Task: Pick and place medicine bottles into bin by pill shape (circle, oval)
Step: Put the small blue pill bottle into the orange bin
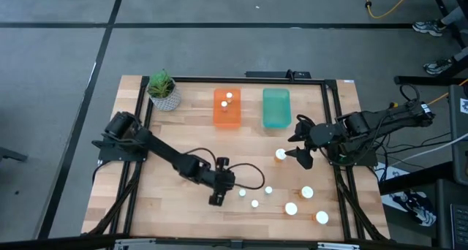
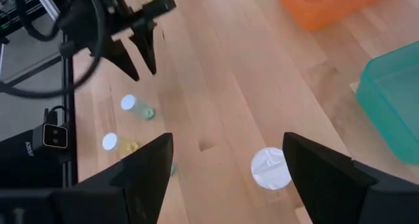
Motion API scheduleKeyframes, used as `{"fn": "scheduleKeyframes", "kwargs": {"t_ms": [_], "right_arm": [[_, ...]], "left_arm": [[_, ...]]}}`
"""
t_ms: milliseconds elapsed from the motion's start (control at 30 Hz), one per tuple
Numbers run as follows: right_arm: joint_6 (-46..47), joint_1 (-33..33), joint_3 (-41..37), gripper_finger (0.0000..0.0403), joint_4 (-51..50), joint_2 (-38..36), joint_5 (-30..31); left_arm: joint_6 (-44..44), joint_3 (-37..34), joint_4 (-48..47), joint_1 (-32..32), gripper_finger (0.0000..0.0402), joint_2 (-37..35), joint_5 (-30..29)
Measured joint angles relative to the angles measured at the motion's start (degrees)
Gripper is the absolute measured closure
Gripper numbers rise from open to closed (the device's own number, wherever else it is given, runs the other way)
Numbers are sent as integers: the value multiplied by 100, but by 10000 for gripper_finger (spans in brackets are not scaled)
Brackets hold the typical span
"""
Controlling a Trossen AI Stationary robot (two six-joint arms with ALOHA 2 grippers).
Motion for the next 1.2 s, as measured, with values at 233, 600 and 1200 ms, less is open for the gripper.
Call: {"fn": "scheduleKeyframes", "kwargs": {"t_ms": [233, 600, 1200], "right_arm": [[-170, 0, 2, 114, -4, -2, 4], [-459, 0, 0, 114, -2, -2, 164], [-472, 0, 2, 114, -76, -2, 153]], "left_arm": [[141, 0, 681, -27, 257, 212, 341], [505, 2, 833, 133, 219, 213, 604], [622, 0, 1575, 187, 159, 556, 799]]}}
